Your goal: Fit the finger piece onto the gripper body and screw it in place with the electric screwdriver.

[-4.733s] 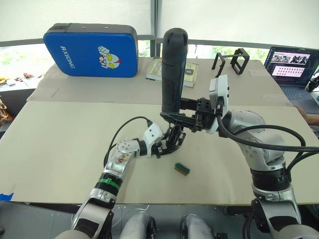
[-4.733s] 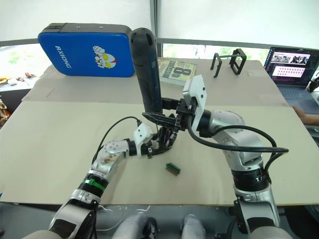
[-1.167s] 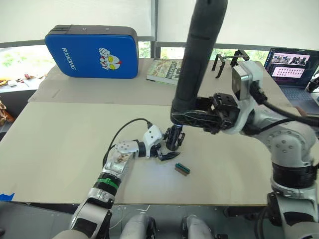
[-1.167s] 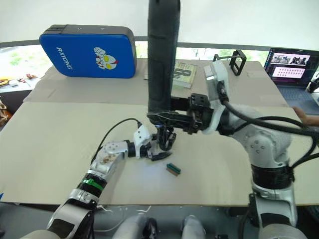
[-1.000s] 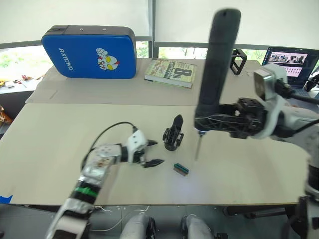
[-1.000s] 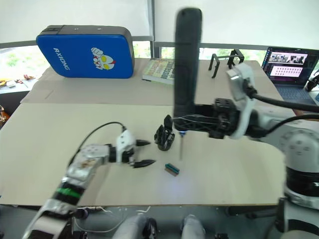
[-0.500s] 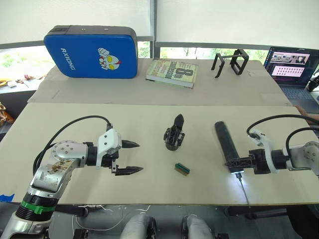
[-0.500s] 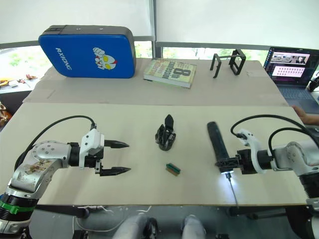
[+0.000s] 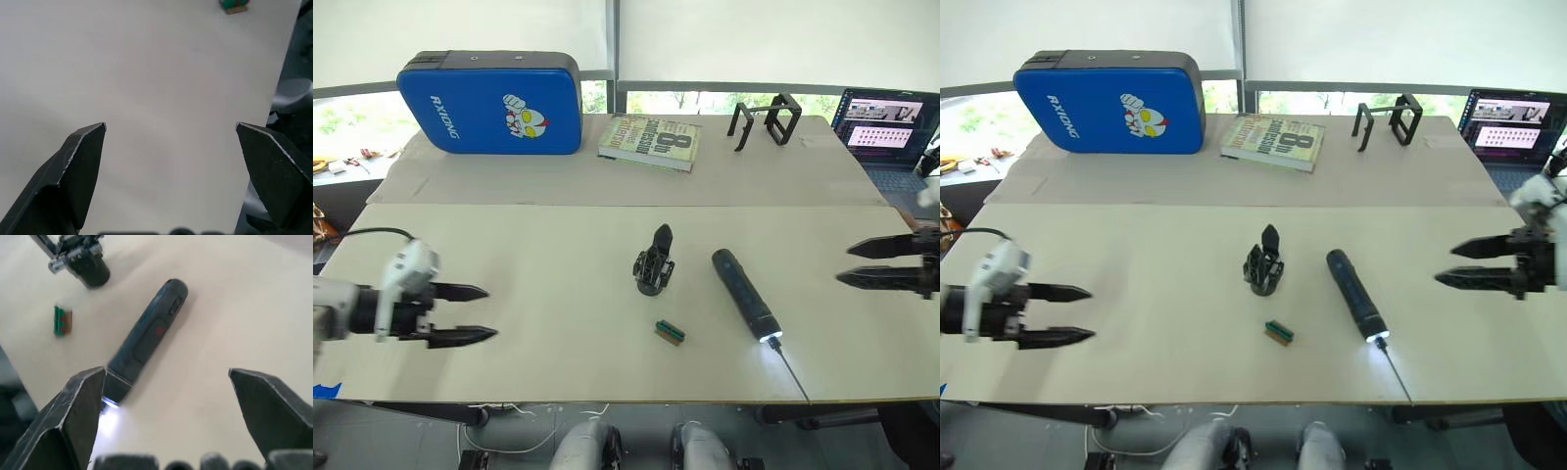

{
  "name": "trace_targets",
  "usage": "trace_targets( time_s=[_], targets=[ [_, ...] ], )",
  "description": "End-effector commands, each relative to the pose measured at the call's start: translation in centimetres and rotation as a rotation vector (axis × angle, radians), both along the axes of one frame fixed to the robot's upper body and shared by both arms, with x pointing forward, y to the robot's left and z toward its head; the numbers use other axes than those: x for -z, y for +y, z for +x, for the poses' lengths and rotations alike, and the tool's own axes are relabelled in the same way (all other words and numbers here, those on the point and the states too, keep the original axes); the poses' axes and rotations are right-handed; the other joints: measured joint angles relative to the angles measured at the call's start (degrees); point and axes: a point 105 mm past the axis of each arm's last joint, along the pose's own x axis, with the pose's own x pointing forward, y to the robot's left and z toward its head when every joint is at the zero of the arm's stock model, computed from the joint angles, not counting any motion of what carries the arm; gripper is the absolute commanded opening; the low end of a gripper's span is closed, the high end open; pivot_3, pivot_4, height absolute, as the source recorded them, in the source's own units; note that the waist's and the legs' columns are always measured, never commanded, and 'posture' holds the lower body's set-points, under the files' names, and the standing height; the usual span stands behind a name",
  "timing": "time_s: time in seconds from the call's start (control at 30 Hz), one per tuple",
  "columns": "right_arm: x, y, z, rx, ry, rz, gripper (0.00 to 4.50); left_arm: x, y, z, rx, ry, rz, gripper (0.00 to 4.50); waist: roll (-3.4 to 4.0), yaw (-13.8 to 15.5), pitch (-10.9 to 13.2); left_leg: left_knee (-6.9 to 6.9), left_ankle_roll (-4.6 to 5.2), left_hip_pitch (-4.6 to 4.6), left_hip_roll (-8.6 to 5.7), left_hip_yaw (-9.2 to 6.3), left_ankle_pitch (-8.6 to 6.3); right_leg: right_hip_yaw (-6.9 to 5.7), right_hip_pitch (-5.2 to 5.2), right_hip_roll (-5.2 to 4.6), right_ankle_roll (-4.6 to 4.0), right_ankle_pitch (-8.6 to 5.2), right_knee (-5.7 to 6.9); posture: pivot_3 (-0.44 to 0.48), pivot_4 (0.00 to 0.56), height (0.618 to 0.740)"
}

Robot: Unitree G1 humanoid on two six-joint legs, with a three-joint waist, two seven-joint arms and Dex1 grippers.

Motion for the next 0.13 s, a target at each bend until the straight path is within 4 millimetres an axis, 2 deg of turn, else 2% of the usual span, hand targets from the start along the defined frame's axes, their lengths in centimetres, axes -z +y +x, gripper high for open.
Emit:
trace_targets(
  time_s=[0.03, 0.13],
  targets=[
    [0.1, -1.5, -0.8, -0.074, -0.07, -0.085, 4.43, -1.6, 1.2, 0.1, -0.012, -0.059, 0.014, 4.5, 0.02, -0.14, 0.01, -0.03, -0.02, 0.09, -0.01, 0.03, -0.01, 0.06, 0.04, -0.02, -0.01, 0.01, 0.0, 0.0, 0.15, 0.74],
    [1.1, -1.9, -0.6, -0.089, -0.083, -0.121, 4.43, -1.2, 0.7, 0.0, 0.035, -0.059, 0.02, 4.5, 0.05, -0.35, 0.03, -0.27, -0.05, 0.23, -0.1, 0.12, -0.02, 0.2, 0.02, -0.21, -0.36, 0.22, 0.03, 0.0, 0.15, 0.74]
  ],
)
